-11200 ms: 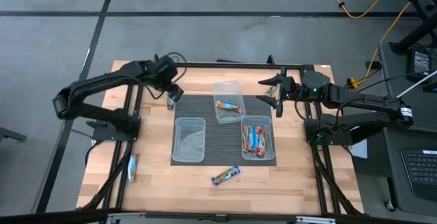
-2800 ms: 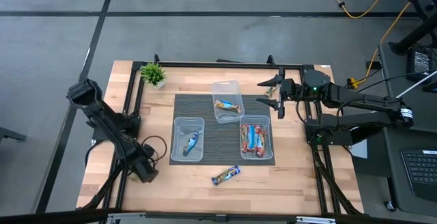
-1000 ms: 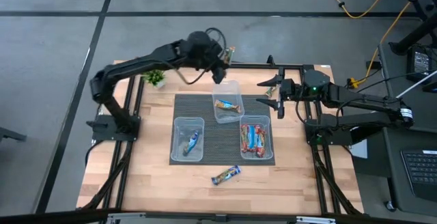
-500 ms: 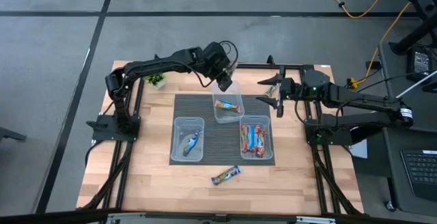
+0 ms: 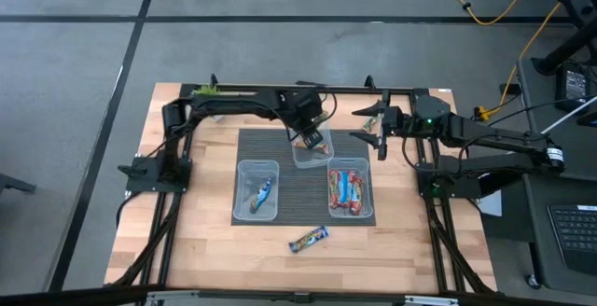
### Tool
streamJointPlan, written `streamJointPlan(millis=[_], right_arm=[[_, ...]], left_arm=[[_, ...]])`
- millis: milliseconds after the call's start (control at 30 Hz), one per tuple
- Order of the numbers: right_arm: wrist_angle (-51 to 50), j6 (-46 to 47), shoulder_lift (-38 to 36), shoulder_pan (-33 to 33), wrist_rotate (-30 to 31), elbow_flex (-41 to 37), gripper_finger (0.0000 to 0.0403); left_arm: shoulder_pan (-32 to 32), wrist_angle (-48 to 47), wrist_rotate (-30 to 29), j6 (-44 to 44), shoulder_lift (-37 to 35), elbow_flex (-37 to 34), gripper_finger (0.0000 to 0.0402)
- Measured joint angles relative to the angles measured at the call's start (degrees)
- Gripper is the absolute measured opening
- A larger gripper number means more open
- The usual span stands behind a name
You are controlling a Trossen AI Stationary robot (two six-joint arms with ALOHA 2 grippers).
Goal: Pick and place Granola Bars by type
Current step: Put the yellow granola bar into the top transparent bin
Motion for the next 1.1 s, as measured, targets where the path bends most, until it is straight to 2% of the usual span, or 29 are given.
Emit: streamJointPlan(millis=[167, 433, 533, 633, 700, 900, 1000, 1100], right_arm=[[0.0, 0.2, 0.0, 0.0, 0.0, 0.0, 0.0275], [-0.8, 0.5, 0.0, 0.0, 2.2, 0.0, 0.0275], [-2.3, 3.3, 0.0, 0.0, 6.6, 0.0, 0.0275], [-6.4, 12.0, 0.0, -1.2, 16.2, 0.0, 0.0275], [-11.2, 21.3, 0.0, -3.2, 21.8, 0.0, 0.0275], [-23.1, 40.3, 1.4, -10.1, 26.2, 0.0, 0.0275], [-26.7, 43.6, 3.1, -15.0, 26.3, 0.0, 0.0275], [-27.2, 42.4, 5.8, -19.8, 23.1, 0.0, 0.0275]], left_arm=[[0.6, 1.2, 4.3, 0.0, 1.0, 0.0, 0.0046], [0.7, 1.5, 4.6, 1.1, 0.3, 0.0, 0.0129], [0.9, 2.0, 4.6, 1.1, -1.3, 0.0, 0.0158], [1.1, 1.7, 4.2, 1.1, -4.5, 0.0, 0.0175], [1.3, 1.8, 2.2, 1.1, -7.3, 0.0, 0.0181], [1.8, 3.3, -5.6, 3.6, -17.0, 0.0, 0.0182], [1.7, 5.0, -10.3, 4.9, -21.4, 0.0, 0.0182], [1.7, 6.2, -14.4, 6.4, -24.8, 0.1, 0.0182]])
